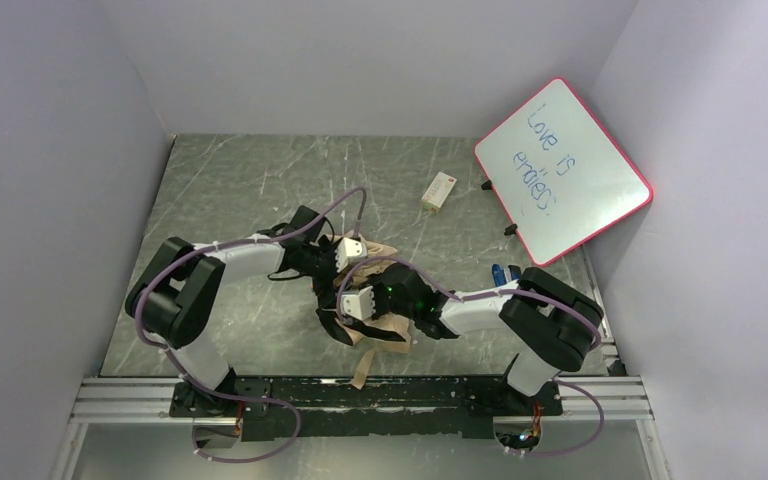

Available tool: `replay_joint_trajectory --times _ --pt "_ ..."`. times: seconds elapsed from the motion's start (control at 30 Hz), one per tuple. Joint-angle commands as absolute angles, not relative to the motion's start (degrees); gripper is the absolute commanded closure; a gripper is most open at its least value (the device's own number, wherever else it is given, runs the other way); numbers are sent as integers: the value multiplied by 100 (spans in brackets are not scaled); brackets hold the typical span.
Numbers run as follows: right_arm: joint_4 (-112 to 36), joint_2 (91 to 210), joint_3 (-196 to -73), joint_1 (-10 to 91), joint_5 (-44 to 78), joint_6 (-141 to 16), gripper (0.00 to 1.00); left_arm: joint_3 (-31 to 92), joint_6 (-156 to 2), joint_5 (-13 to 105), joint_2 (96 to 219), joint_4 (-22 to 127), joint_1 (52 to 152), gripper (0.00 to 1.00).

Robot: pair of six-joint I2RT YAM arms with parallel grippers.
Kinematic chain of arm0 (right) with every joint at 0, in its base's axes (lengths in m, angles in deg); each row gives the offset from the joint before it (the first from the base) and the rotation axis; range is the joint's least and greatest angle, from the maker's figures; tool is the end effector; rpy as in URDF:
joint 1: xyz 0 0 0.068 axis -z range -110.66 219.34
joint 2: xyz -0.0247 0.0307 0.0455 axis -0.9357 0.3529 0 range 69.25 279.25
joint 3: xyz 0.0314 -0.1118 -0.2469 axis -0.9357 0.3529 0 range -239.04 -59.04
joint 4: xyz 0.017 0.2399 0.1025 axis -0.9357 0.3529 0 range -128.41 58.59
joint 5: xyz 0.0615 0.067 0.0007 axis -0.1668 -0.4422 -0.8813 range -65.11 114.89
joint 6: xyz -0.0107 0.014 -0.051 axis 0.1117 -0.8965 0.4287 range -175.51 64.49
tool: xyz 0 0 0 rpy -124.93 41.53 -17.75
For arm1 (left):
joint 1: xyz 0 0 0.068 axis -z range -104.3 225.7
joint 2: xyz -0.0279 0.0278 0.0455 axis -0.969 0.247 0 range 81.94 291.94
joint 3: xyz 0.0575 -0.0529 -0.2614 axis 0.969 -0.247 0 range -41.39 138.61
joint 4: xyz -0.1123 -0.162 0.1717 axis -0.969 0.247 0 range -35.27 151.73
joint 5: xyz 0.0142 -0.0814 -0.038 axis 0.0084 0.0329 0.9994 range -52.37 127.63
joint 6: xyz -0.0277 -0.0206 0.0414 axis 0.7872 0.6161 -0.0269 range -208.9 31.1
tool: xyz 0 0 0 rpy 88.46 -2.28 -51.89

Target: Put away the umbrella

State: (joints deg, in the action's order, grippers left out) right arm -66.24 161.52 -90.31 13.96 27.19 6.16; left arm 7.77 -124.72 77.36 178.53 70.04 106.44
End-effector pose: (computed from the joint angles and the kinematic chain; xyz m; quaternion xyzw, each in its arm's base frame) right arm 0.1680 0.2406 0.1321 -0.7449 0.4673 -0.0438 0.4741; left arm 0.2521 -0.1763 0.1458 0.5684 0.7202 -0.3201 0.2360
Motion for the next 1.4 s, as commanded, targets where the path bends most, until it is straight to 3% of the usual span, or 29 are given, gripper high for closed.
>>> replay_joint_trajectory --times 0.0,0.13,0.33,0.47,0.53,0.6,0.73,1.0,1.37 --pt "-6560 16123 -8923 1360 2560 376 92 866 -12593 7407 18044 7198 10826 14" --pt "-6620 16119 -8936 1362 2525 340 92 845 -12617 7074 18049 7183 10945 28" --pt "-6652 15963 -8864 1361 2515 316 88 944 -12773 6904 18191 7439 11092 56" --pt "-6602 15818 -8802 1360 2395 312 77 995 -12810 6756 18256 7416 11107 83" --pt "-6537 15677 -8767 1360 2374 271 64 1017 -12866 6665 18252 7419 11110 94" --pt "-6407 15506 -8745 1361 2347 183 52 1009 -12903 6598 18195 7365 11105 95" --pt "-5748 14946 -8728 1361 2164 -94 39 891 -12990 6347 17997 7145 11108 95" --pt "-5068 13244 -8508 1357 1445 -1596 37 767 -13096 5893 17713 6637 11050 95" --pt "-4592 11692 -8525 1397 2786 -3875 30 665 -13458 5859 17671 6313 10989 95"
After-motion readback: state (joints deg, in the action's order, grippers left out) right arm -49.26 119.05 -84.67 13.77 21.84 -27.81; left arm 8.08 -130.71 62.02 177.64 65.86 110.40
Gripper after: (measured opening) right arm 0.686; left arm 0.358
